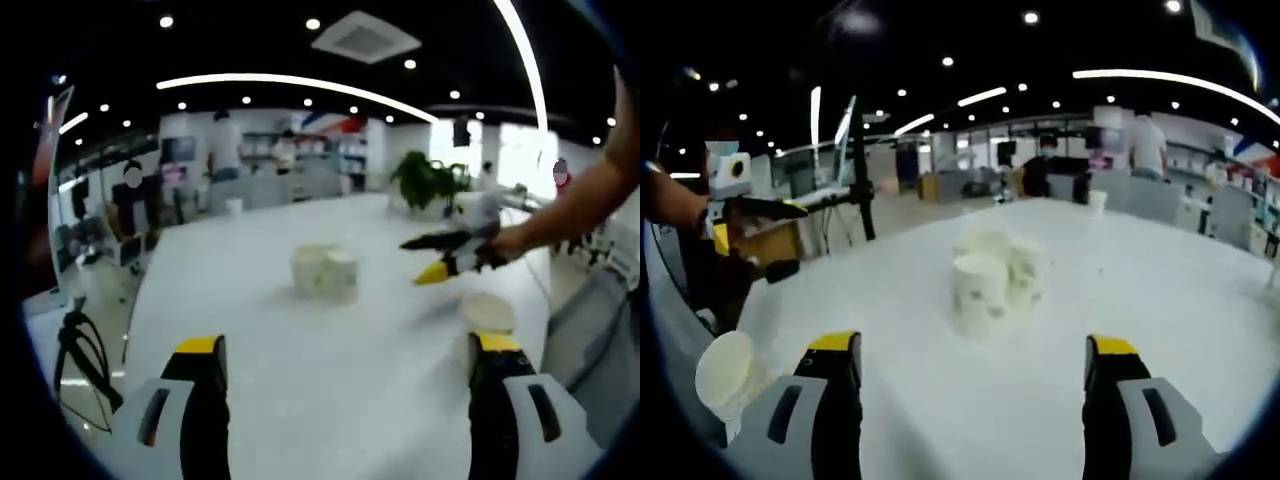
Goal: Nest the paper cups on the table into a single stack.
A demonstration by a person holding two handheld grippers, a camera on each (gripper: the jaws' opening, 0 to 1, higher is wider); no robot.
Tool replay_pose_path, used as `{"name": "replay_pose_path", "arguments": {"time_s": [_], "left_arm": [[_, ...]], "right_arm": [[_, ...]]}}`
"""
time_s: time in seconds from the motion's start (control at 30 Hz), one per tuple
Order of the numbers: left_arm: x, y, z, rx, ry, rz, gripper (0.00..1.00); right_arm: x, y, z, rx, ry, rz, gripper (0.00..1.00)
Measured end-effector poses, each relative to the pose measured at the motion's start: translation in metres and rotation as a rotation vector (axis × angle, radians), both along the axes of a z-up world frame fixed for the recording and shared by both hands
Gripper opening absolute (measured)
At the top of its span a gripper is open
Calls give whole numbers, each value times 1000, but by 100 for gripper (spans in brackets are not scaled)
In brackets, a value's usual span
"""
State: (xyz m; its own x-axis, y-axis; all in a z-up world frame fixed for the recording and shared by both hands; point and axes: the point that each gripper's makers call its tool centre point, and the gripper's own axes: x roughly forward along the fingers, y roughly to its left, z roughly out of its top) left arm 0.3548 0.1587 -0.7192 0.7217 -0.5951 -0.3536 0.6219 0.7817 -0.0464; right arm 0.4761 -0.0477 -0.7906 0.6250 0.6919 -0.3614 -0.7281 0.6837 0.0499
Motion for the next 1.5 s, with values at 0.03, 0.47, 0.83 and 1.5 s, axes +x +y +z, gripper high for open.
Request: {"name": "replay_pose_path", "arguments": {"time_s": [0.03,0.47,0.83,1.5], "left_arm": [[0,-1,-1,3,4,-3,98],[-6,-2,-10,56,16,-44,98],[-7,-7,-10,64,17,-59,98],[-1,-1,-12,77,35,-56,98]], "right_arm": [[3,0,-2,-3,0,-5,87],[31,34,-6,-27,6,69,81],[59,54,-16,-33,26,60,78],[74,67,-32,-52,45,64,56]]}}
